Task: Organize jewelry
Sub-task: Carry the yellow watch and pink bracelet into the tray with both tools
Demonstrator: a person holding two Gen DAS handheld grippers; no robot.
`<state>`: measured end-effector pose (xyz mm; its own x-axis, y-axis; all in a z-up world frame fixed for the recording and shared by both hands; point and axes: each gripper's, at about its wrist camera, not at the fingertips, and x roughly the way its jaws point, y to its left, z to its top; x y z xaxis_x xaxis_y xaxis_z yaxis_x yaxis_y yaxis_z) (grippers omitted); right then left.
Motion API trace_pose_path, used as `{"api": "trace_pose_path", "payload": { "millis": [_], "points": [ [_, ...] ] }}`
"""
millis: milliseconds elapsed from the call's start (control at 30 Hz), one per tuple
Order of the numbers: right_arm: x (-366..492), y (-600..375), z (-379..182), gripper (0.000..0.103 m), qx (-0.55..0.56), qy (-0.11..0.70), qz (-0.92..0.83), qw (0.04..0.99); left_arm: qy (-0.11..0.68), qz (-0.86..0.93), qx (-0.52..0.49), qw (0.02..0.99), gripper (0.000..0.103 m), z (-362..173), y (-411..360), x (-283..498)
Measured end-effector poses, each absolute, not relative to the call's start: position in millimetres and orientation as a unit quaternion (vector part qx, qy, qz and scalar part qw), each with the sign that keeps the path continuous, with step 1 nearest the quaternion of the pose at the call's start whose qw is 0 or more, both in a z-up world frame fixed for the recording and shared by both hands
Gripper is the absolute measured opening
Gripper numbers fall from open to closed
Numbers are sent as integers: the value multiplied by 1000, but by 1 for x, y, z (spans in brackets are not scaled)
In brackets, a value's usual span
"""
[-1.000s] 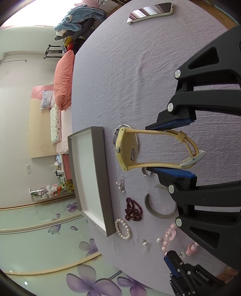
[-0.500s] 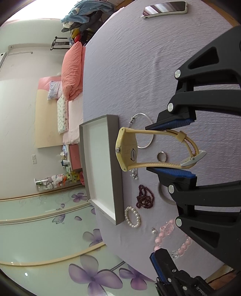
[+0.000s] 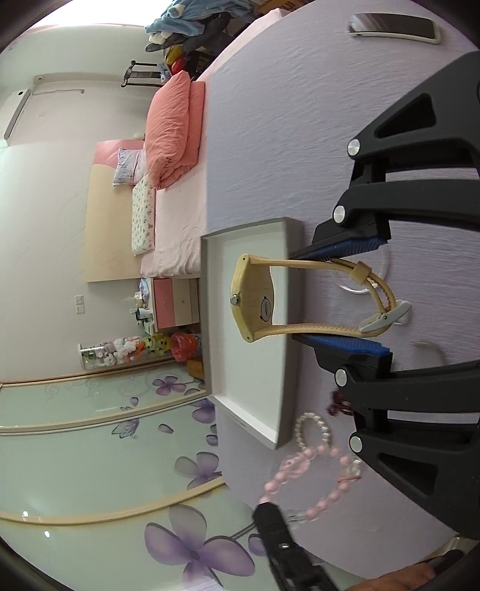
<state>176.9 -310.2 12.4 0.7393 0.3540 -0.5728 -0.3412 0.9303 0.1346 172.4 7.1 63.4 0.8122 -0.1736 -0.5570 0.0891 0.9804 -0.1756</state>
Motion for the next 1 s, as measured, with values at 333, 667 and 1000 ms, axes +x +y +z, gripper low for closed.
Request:
{"api": "trace_pose_path", "payload": {
  "millis": [333,667,1000],
  "points": [
    [286,-285,22,38,20,338,189,922,302,-29,-78,950,13,72,38,276],
    [384,-261,-37,38,31,435,151,887,337,-8,-101,936,13,32,66,359],
    [415,-246,-60,43,11,471,116,875,349,0,-116,930,13,14,82,392]
  ]
}}
